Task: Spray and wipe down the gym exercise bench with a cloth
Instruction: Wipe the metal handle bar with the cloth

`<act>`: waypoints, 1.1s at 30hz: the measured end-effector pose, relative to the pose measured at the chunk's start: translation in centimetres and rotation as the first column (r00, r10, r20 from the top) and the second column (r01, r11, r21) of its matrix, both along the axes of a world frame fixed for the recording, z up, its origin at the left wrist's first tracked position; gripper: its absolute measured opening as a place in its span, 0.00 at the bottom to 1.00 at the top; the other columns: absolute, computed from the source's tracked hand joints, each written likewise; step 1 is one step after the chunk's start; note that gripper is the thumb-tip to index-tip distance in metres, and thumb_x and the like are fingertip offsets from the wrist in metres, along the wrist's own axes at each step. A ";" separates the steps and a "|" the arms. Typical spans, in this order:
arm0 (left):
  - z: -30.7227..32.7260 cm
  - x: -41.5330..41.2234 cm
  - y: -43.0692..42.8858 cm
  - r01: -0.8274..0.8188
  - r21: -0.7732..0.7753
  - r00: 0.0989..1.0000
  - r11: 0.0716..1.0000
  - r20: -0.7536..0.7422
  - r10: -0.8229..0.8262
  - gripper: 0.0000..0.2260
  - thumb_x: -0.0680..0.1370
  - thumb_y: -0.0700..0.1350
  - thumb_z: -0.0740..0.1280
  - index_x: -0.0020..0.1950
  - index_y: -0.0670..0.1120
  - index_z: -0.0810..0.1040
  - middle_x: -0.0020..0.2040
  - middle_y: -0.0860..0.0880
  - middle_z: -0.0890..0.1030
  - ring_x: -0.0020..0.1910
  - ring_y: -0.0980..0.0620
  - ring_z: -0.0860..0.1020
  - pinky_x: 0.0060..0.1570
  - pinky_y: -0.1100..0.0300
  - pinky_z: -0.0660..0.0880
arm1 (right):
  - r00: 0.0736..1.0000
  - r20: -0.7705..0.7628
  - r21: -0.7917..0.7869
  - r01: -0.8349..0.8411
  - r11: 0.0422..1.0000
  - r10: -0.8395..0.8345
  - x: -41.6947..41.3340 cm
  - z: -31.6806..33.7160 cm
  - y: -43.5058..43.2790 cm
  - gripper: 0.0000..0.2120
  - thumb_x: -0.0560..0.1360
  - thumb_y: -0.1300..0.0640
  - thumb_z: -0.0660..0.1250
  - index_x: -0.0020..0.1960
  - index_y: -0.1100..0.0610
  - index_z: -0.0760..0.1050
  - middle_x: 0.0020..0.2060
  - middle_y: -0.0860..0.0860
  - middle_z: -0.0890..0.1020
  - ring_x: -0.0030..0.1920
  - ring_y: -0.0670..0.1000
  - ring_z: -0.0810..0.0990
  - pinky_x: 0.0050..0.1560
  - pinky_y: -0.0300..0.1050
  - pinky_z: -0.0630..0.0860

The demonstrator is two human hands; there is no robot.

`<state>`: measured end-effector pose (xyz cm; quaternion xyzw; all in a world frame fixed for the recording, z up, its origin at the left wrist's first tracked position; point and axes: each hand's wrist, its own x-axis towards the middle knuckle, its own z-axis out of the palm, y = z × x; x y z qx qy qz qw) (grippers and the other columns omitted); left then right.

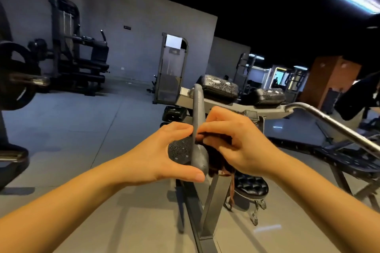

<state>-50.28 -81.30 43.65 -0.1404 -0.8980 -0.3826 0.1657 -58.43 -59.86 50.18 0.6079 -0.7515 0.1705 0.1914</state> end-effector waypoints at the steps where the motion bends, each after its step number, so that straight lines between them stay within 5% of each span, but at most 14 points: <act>1: -0.1 -0.1 -0.1 0.004 -0.003 1.000 1.000 -0.002 -0.004 0.40 0.65 0.68 0.78 0.75 0.68 0.67 0.73 0.70 0.65 0.74 0.65 0.65 0.73 0.56 0.64 | 0.999 -0.028 -0.010 0.030 1.000 -0.030 -1.0 0.4 -0.7 0.09 0.80 0.61 0.68 0.55 0.50 0.83 0.50 0.42 0.75 0.52 0.43 0.75 0.50 0.38 0.75; 8: -0.1 0.0 -0.3 -0.044 -0.015 0.998 0.999 0.036 0.044 0.52 0.60 0.74 0.75 0.80 0.62 0.62 0.74 0.72 0.61 0.73 0.70 0.62 0.69 0.65 0.60 | 0.937 0.008 -0.165 0.344 0.924 -0.348 -9.4 3.2 -7.6 0.07 0.81 0.59 0.68 0.53 0.54 0.85 0.46 0.50 0.76 0.50 0.53 0.76 0.54 0.52 0.76; 13: -0.6 -0.1 -0.3 -0.038 0.022 0.999 0.999 0.020 0.037 0.48 0.63 0.72 0.77 0.80 0.62 0.63 0.75 0.70 0.63 0.74 0.67 0.64 0.73 0.58 0.63 | 0.992 0.084 -0.090 0.103 0.991 -0.095 -1.4 0.4 -1.9 0.07 0.80 0.62 0.69 0.53 0.54 0.84 0.50 0.45 0.77 0.53 0.44 0.77 0.55 0.39 0.75; 16: -1.0 -0.2 0.0 -0.022 0.046 1.000 0.999 0.014 0.022 0.45 0.66 0.68 0.78 0.79 0.63 0.63 0.75 0.72 0.62 0.71 0.72 0.64 0.69 0.61 0.64 | 0.996 0.067 -0.013 -0.053 0.999 0.054 1.6 -0.6 1.1 0.09 0.79 0.63 0.69 0.56 0.54 0.84 0.51 0.46 0.78 0.53 0.46 0.77 0.55 0.39 0.76; 20: -0.7 0.0 0.3 -0.018 0.049 1.000 0.999 -0.002 0.018 0.39 0.67 0.64 0.78 0.75 0.66 0.66 0.71 0.74 0.64 0.65 0.79 0.64 0.60 0.70 0.66 | 0.998 -0.004 -0.131 0.060 0.990 -0.061 -2.8 0.3 -1.6 0.08 0.79 0.62 0.69 0.55 0.54 0.84 0.49 0.48 0.78 0.51 0.46 0.77 0.54 0.44 0.77; 23: -0.6 0.1 0.3 -0.041 0.042 0.999 0.998 0.001 0.041 0.40 0.66 0.63 0.77 0.75 0.66 0.64 0.70 0.75 0.64 0.62 0.83 0.63 0.54 0.74 0.66 | 0.969 0.125 -0.264 0.240 0.934 -0.214 -5.8 0.6 -4.0 0.08 0.80 0.60 0.70 0.57 0.55 0.85 0.49 0.49 0.79 0.51 0.47 0.78 0.57 0.52 0.77; 30: -0.7 0.1 0.2 -0.015 0.071 1.000 0.997 0.010 0.015 0.40 0.67 0.63 0.78 0.76 0.66 0.66 0.71 0.74 0.65 0.67 0.76 0.65 0.60 0.71 0.67 | 0.992 0.091 -0.113 -0.077 0.991 0.087 1.1 -1.6 1.2 0.09 0.79 0.64 0.70 0.56 0.56 0.85 0.49 0.48 0.79 0.52 0.46 0.79 0.54 0.39 0.76; 33: -0.9 -0.2 0.1 -0.005 0.049 1.000 0.999 0.001 0.005 0.42 0.66 0.68 0.77 0.78 0.63 0.66 0.74 0.70 0.66 0.72 0.68 0.66 0.69 0.63 0.66 | 0.996 0.081 -0.113 -0.029 0.993 0.038 -2.1 -0.1 -0.8 0.07 0.79 0.62 0.70 0.55 0.55 0.85 0.48 0.47 0.79 0.50 0.44 0.78 0.52 0.34 0.74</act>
